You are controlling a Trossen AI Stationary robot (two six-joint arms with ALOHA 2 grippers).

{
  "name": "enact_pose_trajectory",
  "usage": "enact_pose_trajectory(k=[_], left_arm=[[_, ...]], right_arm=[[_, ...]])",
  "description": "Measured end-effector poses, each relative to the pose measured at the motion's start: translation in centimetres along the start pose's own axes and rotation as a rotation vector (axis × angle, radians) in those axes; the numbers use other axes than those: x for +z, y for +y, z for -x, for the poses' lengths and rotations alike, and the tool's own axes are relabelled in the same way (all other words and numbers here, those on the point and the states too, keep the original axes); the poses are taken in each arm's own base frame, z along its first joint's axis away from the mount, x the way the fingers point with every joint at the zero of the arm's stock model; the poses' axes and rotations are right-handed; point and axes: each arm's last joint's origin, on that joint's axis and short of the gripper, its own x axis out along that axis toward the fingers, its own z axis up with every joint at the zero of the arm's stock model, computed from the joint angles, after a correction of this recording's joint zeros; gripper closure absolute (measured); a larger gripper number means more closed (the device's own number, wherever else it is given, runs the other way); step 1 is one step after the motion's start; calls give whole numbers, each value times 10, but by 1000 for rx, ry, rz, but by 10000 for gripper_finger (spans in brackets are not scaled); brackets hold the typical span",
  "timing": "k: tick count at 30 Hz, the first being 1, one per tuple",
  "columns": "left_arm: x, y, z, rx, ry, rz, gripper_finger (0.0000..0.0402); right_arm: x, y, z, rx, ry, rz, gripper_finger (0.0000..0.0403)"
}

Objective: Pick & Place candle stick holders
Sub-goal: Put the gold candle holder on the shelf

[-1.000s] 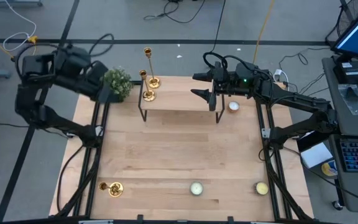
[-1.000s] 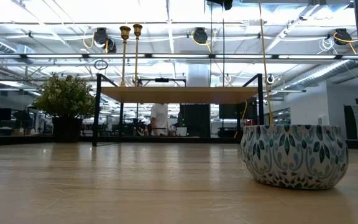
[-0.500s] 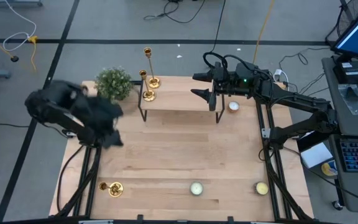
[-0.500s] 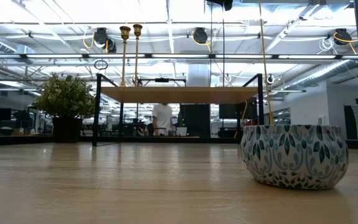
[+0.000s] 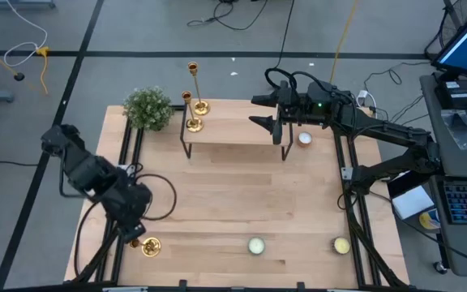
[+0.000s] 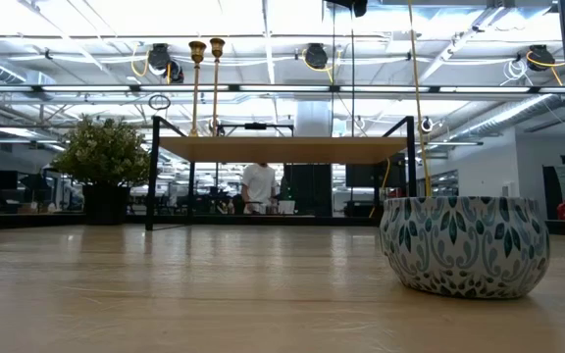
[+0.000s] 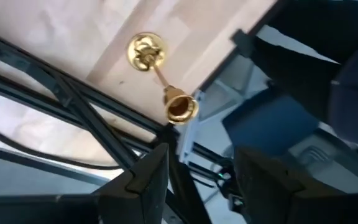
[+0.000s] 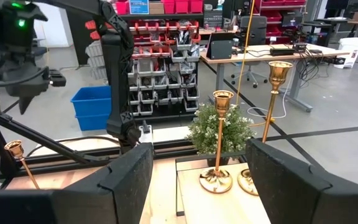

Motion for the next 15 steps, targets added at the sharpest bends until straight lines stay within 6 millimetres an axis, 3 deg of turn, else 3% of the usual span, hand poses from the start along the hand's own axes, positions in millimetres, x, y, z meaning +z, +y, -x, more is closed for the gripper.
enact_pose_trajectory(k=[15], left_arm=[[-13, 5, -38, 151, -28, -27, 220]], right_arm=[[0, 0, 0, 0, -1, -9, 154]])
